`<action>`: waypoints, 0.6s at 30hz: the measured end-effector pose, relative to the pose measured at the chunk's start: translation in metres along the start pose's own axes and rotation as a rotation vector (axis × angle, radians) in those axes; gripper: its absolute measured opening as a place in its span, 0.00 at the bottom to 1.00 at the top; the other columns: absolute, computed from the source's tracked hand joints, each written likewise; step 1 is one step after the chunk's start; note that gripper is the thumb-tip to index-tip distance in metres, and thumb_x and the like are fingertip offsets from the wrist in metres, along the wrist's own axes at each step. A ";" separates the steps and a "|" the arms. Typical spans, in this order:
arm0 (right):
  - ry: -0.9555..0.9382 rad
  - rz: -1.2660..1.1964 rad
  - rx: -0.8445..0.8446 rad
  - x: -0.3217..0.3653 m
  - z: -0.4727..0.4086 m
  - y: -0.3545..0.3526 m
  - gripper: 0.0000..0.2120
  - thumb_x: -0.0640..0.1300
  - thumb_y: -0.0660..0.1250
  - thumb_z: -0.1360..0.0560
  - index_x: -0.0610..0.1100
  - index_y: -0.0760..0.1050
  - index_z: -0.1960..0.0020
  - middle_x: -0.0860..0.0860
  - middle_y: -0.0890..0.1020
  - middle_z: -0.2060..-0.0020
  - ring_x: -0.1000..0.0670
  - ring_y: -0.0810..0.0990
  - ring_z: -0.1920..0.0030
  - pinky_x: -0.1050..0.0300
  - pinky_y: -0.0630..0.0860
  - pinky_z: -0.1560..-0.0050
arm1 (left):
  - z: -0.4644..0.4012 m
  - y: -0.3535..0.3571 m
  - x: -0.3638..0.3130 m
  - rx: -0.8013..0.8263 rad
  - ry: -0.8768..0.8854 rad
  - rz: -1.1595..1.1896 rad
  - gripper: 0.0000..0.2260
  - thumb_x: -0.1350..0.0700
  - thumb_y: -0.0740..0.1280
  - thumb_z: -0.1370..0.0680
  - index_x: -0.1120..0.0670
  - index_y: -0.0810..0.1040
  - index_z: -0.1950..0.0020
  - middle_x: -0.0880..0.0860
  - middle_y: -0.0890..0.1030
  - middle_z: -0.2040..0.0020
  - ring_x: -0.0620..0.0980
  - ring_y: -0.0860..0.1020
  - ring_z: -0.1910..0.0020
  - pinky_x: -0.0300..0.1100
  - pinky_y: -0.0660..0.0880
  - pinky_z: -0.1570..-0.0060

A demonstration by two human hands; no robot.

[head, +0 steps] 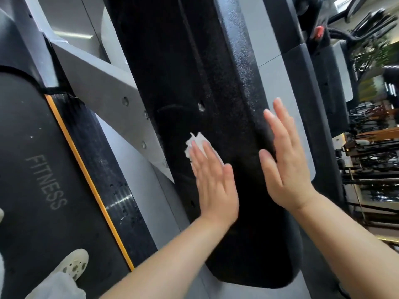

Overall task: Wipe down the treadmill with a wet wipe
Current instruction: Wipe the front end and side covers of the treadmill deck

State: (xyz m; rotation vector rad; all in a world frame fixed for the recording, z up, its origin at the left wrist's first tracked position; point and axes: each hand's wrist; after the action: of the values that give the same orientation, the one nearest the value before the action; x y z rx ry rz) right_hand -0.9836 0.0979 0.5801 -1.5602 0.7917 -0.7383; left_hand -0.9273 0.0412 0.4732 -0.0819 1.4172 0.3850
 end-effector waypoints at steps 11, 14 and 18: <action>0.602 -0.327 -0.249 0.014 0.086 0.003 0.18 0.51 0.50 0.25 0.52 0.69 0.37 0.53 0.73 0.36 0.58 0.69 0.33 0.64 0.63 0.32 | 0.031 0.012 0.029 0.128 0.660 -0.547 0.27 0.45 0.39 0.17 0.57 0.35 0.24 0.57 0.35 0.24 0.54 0.39 0.24 0.48 0.40 0.26; 0.627 -0.349 -0.248 0.021 0.085 0.004 0.17 0.52 0.50 0.25 0.59 0.67 0.38 0.60 0.72 0.36 0.61 0.68 0.33 0.64 0.63 0.32 | -0.016 0.002 0.010 0.039 0.707 -0.568 0.27 0.43 0.38 0.18 0.55 0.33 0.24 0.56 0.37 0.23 0.50 0.36 0.25 0.46 0.38 0.27; 0.663 -0.370 -0.259 0.023 0.082 0.006 0.18 0.52 0.50 0.26 0.59 0.68 0.39 0.65 0.71 0.39 0.64 0.68 0.35 0.62 0.63 0.31 | -0.057 -0.007 -0.026 -0.010 0.549 -0.479 0.28 0.43 0.40 0.18 0.59 0.41 0.24 0.63 0.47 0.25 0.56 0.41 0.25 0.46 0.38 0.27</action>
State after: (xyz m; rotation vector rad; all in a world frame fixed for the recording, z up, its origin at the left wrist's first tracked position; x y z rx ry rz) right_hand -0.9040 0.1241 0.5647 -1.7309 1.1220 -1.5210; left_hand -0.9816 0.0130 0.4883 -0.5588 1.8696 -0.0390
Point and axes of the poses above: each hand's wrist, its own z-axis away from the middle knuckle, its own y-axis out of the palm, x = y × z
